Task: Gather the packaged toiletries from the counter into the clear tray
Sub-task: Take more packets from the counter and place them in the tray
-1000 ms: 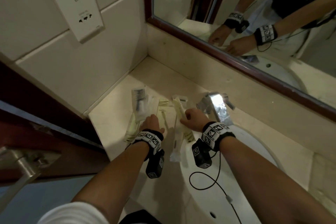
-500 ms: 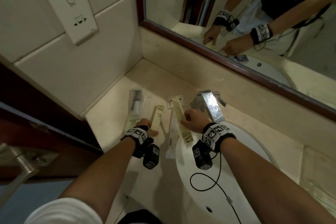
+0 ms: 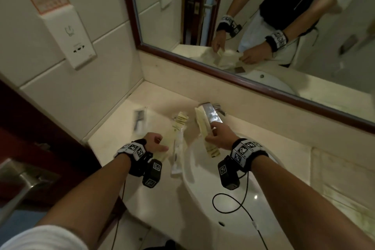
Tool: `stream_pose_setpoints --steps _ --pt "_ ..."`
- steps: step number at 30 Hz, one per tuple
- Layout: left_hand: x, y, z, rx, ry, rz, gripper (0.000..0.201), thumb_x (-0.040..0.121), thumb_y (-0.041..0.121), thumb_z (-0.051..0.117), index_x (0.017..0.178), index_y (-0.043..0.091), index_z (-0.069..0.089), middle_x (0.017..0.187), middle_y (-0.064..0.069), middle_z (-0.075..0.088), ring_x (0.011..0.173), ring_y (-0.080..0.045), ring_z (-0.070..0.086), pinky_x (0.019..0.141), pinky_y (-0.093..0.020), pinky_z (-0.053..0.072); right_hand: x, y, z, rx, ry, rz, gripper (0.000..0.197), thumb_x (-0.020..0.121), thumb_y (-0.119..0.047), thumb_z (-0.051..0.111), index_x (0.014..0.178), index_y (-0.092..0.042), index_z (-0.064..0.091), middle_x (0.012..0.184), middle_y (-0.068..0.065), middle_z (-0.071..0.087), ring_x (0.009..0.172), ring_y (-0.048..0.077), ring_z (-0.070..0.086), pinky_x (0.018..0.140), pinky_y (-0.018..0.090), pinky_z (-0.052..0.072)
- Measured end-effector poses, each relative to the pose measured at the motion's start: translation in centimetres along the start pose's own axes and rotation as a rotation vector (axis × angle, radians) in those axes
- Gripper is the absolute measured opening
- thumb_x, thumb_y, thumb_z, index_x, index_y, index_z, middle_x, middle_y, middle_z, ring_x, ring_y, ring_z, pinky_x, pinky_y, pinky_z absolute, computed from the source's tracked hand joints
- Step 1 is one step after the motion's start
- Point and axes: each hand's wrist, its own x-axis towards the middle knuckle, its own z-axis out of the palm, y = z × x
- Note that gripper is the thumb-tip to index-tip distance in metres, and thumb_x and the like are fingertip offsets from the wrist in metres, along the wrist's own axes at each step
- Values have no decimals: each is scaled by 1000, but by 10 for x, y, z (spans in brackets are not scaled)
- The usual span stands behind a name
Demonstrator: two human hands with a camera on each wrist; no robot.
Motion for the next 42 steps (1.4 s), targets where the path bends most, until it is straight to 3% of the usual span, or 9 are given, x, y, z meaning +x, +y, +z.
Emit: stream_pose_setpoints --steps 3,6,10,13,18,25,32,37,42 --pt "-9 26 18 15 -35 59 21 80 24 74 78 10 59 69 0 50 67 -17 49 52 -20 36 -33 23 -18 76 37 32 16 82 -14 68 89 -18 54 89 10 67 77 26 65 64 34 55" --pt "-19 55 43 42 -81 124 33 80 22 74 106 4 65 85 -3 60 68 -13 55 50 -14 39 -71 52 -37 156 101 79 16 85 -12 65 99 -13 58 96 12 68 80 24 65 60 26 53" --pt "-30 99 87 96 -135 221 39 79 21 75 113 5 64 104 -11 66 85 -18 59 62 -20 46 -127 105 -65 177 216 144 9 86 -13 66 88 -15 57 94 12 67 78 26 65 57 30 55" --pt "-38 131 122 154 -198 270 38 79 22 74 112 6 64 103 -10 65 87 -22 60 69 -25 50 -168 147 -82 225 275 200 13 85 -10 66 80 -14 55 93 17 67 77 31 65 62 41 59" --pt "-54 174 178 215 -252 362 32 78 19 74 106 4 65 87 -4 60 71 -15 55 54 -20 41 -236 197 -96 421 387 290 13 86 -4 66 83 -6 54 71 8 61 59 16 61 47 22 54" --pt "-66 208 239 291 -300 467 16 74 17 78 87 14 68 82 -4 59 80 -19 56 69 -26 45 -312 256 -99 386 545 380 24 81 -7 71 66 -16 54 48 -12 47 49 8 47 53 24 44" --pt "-87 237 288 330 -317 518 30 73 16 79 61 24 52 62 6 43 59 -10 43 55 -20 35 -369 305 -106 203 525 438 29 80 -18 72 57 -28 56 63 -10 53 61 6 50 63 25 42" --pt "-97 248 317 332 -315 526 33 73 13 78 59 23 50 60 6 41 56 -10 40 54 -20 33 -388 334 -100 317 489 513 13 81 -22 74 76 -10 70 76 2 64 71 22 66 58 32 59" --pt "-104 248 332 347 -317 488 22 73 13 78 68 20 57 65 4 49 59 -13 47 52 -20 39 -386 348 -89 477 542 558 14 80 -13 76 83 -2 68 95 11 60 80 29 66 46 28 55"
